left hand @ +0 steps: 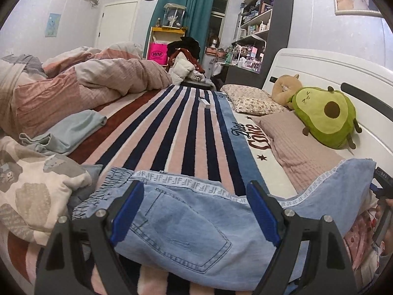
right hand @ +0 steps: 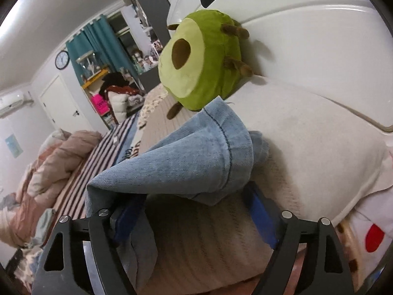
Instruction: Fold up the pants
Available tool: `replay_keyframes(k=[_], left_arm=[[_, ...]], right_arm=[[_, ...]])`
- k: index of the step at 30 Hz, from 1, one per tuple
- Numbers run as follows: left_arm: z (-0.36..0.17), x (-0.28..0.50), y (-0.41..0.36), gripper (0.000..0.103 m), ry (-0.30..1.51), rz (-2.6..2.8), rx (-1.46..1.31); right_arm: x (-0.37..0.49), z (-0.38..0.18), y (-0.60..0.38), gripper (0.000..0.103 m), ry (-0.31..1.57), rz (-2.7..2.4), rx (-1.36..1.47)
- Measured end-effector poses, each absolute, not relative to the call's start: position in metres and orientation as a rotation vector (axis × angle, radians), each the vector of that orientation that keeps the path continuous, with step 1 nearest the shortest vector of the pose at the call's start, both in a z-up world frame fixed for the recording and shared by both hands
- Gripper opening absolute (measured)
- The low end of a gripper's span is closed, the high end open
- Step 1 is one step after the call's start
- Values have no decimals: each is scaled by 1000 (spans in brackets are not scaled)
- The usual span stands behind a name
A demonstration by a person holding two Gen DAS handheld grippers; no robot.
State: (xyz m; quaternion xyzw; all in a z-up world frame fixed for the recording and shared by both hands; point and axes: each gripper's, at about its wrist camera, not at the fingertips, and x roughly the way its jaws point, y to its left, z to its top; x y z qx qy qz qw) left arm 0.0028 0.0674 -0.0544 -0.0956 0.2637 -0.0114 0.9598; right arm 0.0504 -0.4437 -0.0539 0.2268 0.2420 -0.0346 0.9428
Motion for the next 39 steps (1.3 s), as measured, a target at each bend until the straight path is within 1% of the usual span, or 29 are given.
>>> replay_keyframes(k=[2, 3, 4, 5, 6, 8, 11, 16, 19, 21, 22, 23, 24, 25, 27, 28, 29, 30, 31, 32, 36, 39], left_arm=[[-56, 4, 69, 83, 538, -23, -194], [-56, 5, 69, 83, 538, -24, -196], [-56, 5, 70, 83, 538, -23, -194], [-57, 5, 70, 83, 537, -22, -192], [-57, 6, 70, 83, 540, -21, -190], [-58, 8, 71, 83, 544, -17, -189], [-60, 9, 72, 83, 546, -21, -201], [-60, 8, 73, 83, 539, -26, -205], [-58, 5, 73, 83, 530, -29, -198], [-58, 3, 74, 83, 527, -23, -192], [-58, 4, 76, 83, 527, -23, -193], [-58, 4, 77, 83, 528, -25, -198], [-58, 4, 77, 83, 528, -27, -203], [-59, 4, 77, 83, 529, -31, -210], [-59, 3, 76, 83, 531, -41, -218], [-59, 2, 76, 83, 531, -45, -220], [-58, 2, 76, 83, 530, -47, -221], [-58, 0, 75, 83, 528, -49, -221], [-57, -1, 75, 83, 525, -51, -220], [-56, -2, 75, 83, 523, -51, -220], [-56, -3, 76, 83, 520, -49, -221], [-58, -3, 79, 83, 524, -35, -219]], right_arm=[[56, -53, -442, 78, 505, -64, 440], [56, -53, -440, 75, 513, -71, 400], [59, -53, -436, 54, 525, -84, 337], [63, -54, -429, 23, 551, -107, 239], [66, -56, -426, 12, 574, -108, 177], [62, -57, -429, 6, 575, -101, 144], [47, -44, -440, 4, 523, -164, 92], [28, -29, -463, 4, 534, -197, 83], [22, -28, -475, 5, 610, -193, 63], [13, -27, -482, 8, 630, -230, 44], [7, -25, -489, 6, 638, -262, 40], [1, -24, -493, 9, 627, -314, 37], [-4, -23, -496, 9, 621, -351, 37], [-9, -23, -500, 9, 620, -350, 54], [-26, -20, -510, 12, 581, -292, 187], [-33, -19, -512, 17, 557, -240, 250], [-38, -19, -512, 40, 534, -149, 327], [-40, -20, -511, 56, 528, -103, 363], [-39, -24, -508, 76, 536, -43, 406], [-36, -28, -503, 78, 552, 2, 426], [-9, -50, -490, 78, 607, 74, 497], [15, -65, -488, 78, 598, 97, 556]])
